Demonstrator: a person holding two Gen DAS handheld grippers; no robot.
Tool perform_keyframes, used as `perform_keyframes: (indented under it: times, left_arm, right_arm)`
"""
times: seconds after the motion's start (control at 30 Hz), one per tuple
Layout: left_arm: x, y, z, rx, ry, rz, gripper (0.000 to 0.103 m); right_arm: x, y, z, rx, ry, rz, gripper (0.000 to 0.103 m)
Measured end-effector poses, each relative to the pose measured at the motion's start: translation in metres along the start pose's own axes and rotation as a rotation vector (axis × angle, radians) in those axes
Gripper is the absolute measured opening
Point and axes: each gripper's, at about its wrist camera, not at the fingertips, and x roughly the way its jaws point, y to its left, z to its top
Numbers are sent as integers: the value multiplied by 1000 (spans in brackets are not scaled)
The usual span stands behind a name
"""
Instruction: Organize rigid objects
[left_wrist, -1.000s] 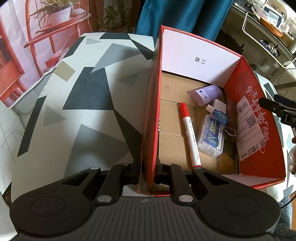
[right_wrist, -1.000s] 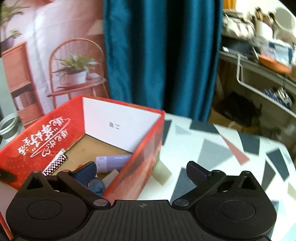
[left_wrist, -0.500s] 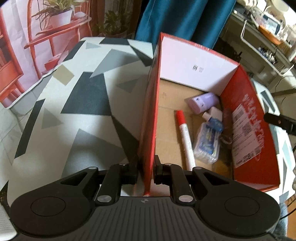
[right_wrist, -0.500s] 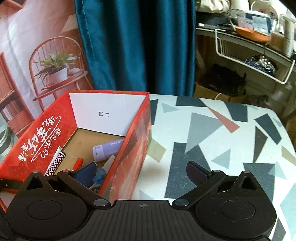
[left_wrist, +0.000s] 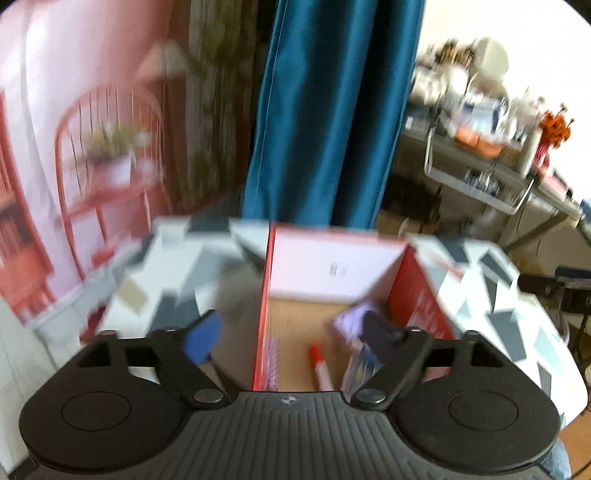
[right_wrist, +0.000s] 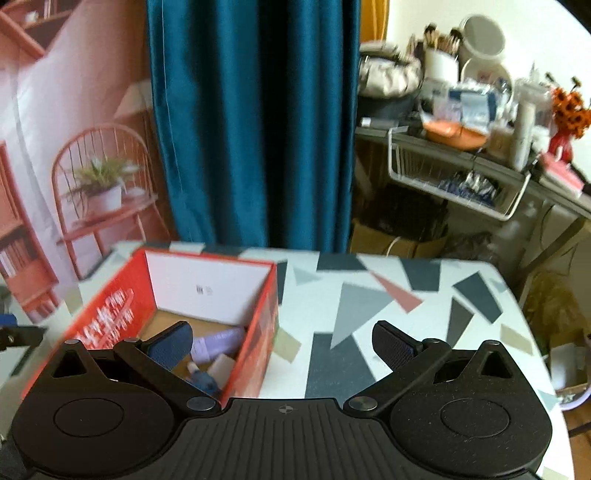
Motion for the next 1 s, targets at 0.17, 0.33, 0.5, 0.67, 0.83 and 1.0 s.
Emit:
perform_keyframes:
  times: [0.17, 0.33, 0.5, 0.67, 0.83, 1.0]
  left_arm:
    - [-49, -33, 16, 47, -185, 72, 103]
    - [-90, -59, 21, 65, -289, 154, 103]
    - [-122, -78, 20, 101, -341, 213, 103]
    - [-151, -89, 10, 142, -406, 211, 103]
    - [-175, -100, -1, 162, -430, 180, 103]
    - [-189, -110, -13, 171, -432, 184, 103]
  right_arm:
    - [-50, 1, 9, -4, -75, 0, 103]
    - [-98, 4, 11, 11, -149, -23, 103]
    - [-142, 4, 5, 50, -192, -47, 103]
    - [-182, 0, -4, 91, -249, -59, 103]
    - [-221, 0, -18, 101, -308, -52, 103]
    - [-253, -1, -33, 102, -357, -50, 103]
